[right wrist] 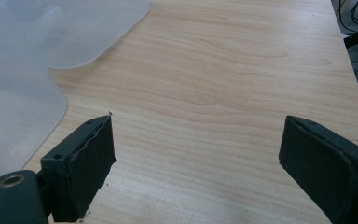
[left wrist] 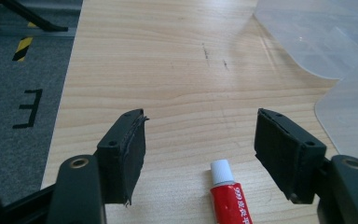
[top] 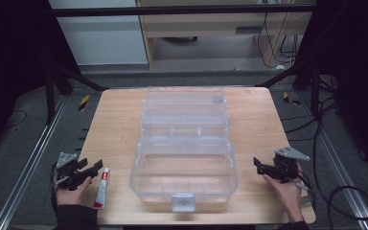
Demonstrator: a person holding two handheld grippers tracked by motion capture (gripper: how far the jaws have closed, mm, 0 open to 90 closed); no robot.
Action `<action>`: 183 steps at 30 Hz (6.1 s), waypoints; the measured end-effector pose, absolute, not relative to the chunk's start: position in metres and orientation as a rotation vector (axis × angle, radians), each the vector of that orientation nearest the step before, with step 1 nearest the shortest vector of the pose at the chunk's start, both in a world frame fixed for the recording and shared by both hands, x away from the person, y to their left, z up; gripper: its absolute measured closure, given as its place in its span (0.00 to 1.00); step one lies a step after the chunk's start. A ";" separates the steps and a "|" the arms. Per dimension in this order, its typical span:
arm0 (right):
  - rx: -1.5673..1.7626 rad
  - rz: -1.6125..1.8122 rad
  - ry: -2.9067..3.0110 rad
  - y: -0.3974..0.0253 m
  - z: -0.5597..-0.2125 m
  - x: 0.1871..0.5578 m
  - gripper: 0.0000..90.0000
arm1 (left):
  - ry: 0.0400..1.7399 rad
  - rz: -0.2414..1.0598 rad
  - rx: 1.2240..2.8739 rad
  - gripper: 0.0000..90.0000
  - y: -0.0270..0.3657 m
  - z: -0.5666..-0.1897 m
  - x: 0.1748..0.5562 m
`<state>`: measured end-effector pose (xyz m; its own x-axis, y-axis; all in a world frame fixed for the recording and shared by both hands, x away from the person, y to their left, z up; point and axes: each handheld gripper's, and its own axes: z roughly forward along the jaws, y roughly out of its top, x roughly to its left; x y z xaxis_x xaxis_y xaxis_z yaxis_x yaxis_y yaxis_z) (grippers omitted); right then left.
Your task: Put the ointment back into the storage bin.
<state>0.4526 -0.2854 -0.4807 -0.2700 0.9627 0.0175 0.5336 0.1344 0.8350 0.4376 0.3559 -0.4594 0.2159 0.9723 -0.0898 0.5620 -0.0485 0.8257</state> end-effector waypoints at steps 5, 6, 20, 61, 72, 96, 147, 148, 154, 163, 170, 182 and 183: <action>1.447 1.025 1.883 -0.284 -0.481 0.452 0.12 | 1.425 0.648 1.752 0.36 0.355 -0.454 0.438; 1.452 1.039 1.882 -0.284 -0.480 0.452 0.12 | 1.420 0.635 1.771 0.36 0.354 -0.453 0.438; 1.416 1.017 1.870 -0.281 -0.481 0.455 0.15 | 1.349 0.557 1.899 0.33 0.349 -0.441 0.442; 1.408 0.960 1.982 -0.275 -0.487 0.456 0.18 | 1.425 0.340 2.229 0.53 0.340 -0.422 0.453; 1.403 0.940 2.015 -0.273 -0.489 0.457 0.19 | 1.471 0.292 2.279 0.60 0.336 -0.435 0.457; 1.386 0.909 2.061 -0.271 -0.491 0.458 0.20 | 1.570 0.161 2.297 0.67 0.331 -0.456 0.464; 1.377 0.881 2.075 -0.271 -0.493 0.457 0.21 | 1.232 0.237 2.424 0.79 0.316 -0.411 0.456; 1.372 0.873 2.076 -0.271 -0.493 0.457 0.21 | 1.196 0.246 2.442 0.79 0.316 -0.405 0.455; 1.372 0.872 2.074 -0.271 -0.493 0.457 0.21 | 1.109 0.254 2.468 0.79 0.314 -0.387 0.456; 1.370 0.861 2.068 -0.272 -0.493 0.457 0.21 | 0.997 0.271 2.498 0.79 0.308 -0.358 0.457; 1.372 0.862 2.067 -0.273 -0.494 0.457 0.21 | 0.903 0.286 2.541 0.79 0.298 -0.338 0.458; 1.370 0.867 2.065 -0.274 -0.494 0.457 0.21 | 0.716 0.289 2.588 0.79 0.274 -0.310 0.455; 1.369 0.867 2.066 -0.274 -0.494 0.457 0.21 | 0.681 0.282 2.592 0.79 0.269 -0.305 0.454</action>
<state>0.4574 -0.2741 -0.4945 -0.3615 0.9300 -0.0659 0.6042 0.2875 0.7432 0.4542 0.2689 -0.3055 0.8575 0.5078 0.0824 0.4172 -0.7802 0.4660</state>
